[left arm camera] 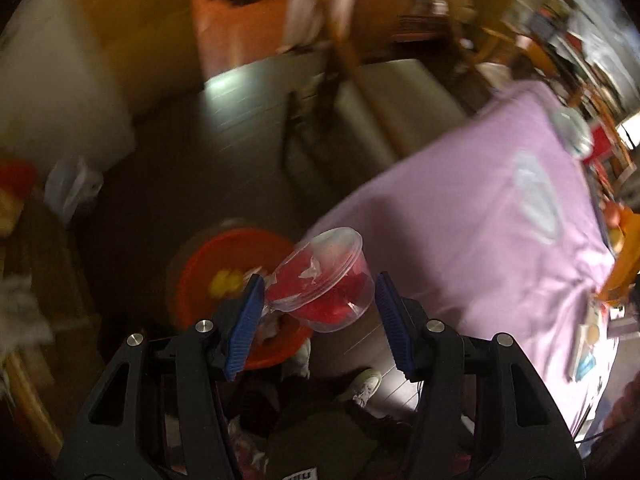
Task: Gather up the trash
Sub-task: 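Carry the tub and box to the red basket and open both tools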
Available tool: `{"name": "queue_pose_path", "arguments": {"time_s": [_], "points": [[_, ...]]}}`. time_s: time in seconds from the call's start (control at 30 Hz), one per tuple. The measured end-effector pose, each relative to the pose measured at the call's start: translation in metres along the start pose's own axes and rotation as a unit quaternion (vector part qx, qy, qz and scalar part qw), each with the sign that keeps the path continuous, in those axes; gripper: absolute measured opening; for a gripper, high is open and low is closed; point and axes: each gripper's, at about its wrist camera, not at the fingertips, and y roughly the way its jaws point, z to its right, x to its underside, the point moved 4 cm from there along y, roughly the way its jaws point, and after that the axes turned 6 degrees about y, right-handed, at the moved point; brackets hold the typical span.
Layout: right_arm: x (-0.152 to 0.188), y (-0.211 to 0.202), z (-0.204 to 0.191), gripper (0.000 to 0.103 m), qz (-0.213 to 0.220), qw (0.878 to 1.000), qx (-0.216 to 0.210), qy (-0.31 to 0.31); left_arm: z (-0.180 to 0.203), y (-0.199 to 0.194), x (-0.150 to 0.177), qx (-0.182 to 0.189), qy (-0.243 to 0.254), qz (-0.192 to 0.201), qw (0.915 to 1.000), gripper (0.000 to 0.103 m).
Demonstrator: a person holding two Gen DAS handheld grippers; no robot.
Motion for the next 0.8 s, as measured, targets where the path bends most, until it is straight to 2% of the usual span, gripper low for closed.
{"name": "queue_pose_path", "arguments": {"time_s": [0.17,0.27,0.33,0.4,0.63,0.8], "points": [[-0.001,0.017,-0.034,0.032,-0.022,0.999,-0.011,-0.027,-0.044,0.02,0.015,-0.007,-0.042,-0.031,0.9986,0.057],[0.001,0.027,-0.048,0.032,-0.039,0.998,-0.012,-0.041,-0.058,0.03,0.014,-0.007,-0.055,-0.051,0.9972,0.068],[0.003,0.039,-0.064,0.032,-0.053,0.997,-0.014,-0.054,-0.061,0.033,0.012,-0.007,-0.063,-0.053,0.9966,0.08],[0.006,0.05,-0.08,0.032,-0.068,0.995,-0.018,-0.068,-0.069,0.032,0.01,-0.007,-0.073,-0.05,0.996,0.082],[0.013,0.097,-0.123,0.032,-0.125,0.984,-0.044,-0.119,-0.1,0.027,0.021,-0.015,-0.12,-0.048,0.9915,0.083],[0.024,0.134,-0.167,0.032,-0.176,0.968,-0.073,-0.166,-0.133,0.019,0.038,-0.03,-0.163,-0.046,0.9851,0.083]]}}
